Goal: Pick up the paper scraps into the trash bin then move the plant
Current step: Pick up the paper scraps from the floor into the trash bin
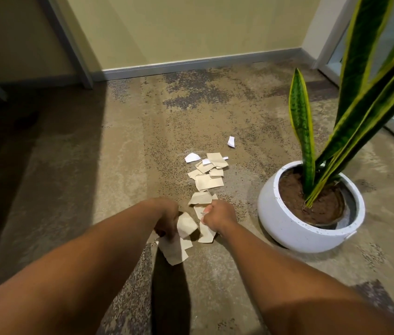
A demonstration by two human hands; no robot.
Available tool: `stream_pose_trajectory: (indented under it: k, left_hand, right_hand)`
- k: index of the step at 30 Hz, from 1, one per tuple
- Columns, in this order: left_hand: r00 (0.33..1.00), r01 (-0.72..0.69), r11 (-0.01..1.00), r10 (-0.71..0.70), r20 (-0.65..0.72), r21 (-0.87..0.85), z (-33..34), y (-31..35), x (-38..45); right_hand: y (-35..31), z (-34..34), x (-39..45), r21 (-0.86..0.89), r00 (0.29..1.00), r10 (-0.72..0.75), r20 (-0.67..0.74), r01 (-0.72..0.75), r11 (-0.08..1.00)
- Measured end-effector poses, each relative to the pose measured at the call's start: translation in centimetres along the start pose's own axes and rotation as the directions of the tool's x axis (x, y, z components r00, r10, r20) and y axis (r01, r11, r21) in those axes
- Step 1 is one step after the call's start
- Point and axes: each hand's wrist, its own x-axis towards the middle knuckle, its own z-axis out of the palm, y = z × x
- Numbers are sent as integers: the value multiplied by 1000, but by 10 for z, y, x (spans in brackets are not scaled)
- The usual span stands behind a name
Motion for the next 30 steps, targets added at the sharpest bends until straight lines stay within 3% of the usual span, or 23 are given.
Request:
stream_pose_trajectory:
  k: [7, 13, 19, 22, 25, 30]
  left_hand:
    - [997, -73, 994, 76, -33, 79, 7, 11, -4]
    - [991, -131, 990, 131, -6, -55, 7, 2, -4]
    - [992, -111, 982, 118, 36, -151, 10, 8, -11]
    - [996, -92, 974, 87, -35, -205, 15, 16, -10]
    - [987, -94, 994, 86, -137, -54, 22, 19, -8]
    - [972, -108, 993, 115, -204, 43, 26, 17, -14]
  right_hand:
    - [2, -2, -8, 70, 998, 52, 35, -55, 996]
    - [-3, -3, -11, 252, 986, 142, 91, -160, 954]
    - [-9, 3, -10, 448, 984, 177, 33, -173, 877]
    - [-17, -2, -14, 451, 981, 194, 10, -178, 875]
    - [-21, -3, -11, 412, 971, 238, -36, -202, 888]
    - [-25, 2, -2, 131, 990, 112, -81, -101, 986]
